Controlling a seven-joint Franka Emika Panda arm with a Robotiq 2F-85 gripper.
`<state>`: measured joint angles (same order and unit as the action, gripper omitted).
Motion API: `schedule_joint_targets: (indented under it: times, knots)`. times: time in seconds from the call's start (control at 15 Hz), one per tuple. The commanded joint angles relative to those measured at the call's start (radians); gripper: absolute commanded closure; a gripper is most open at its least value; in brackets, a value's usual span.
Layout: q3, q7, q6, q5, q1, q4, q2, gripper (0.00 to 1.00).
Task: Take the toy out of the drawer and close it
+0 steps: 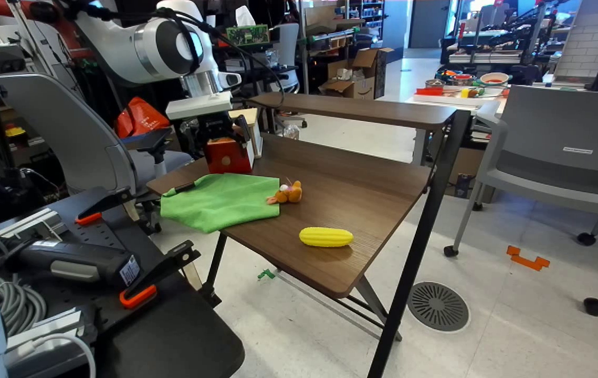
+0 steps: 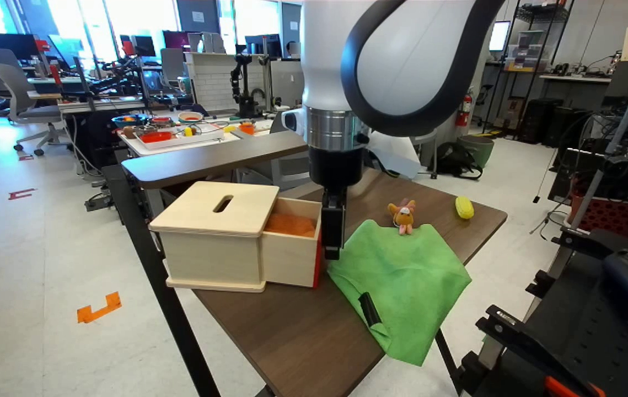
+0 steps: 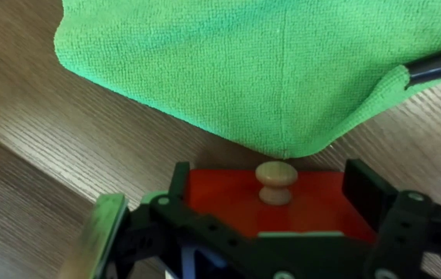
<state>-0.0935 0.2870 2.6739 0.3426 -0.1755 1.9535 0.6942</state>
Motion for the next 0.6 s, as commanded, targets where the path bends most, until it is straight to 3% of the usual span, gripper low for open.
schedule_joint_targets:
  times: [0.0,0.53]
  knots:
    - [0.016,-0.009,0.028,0.029,-0.025,-0.028,0.015,0.0]
    - [0.036,-0.032,0.02,0.033,-0.058,-0.095,0.045,0.0]
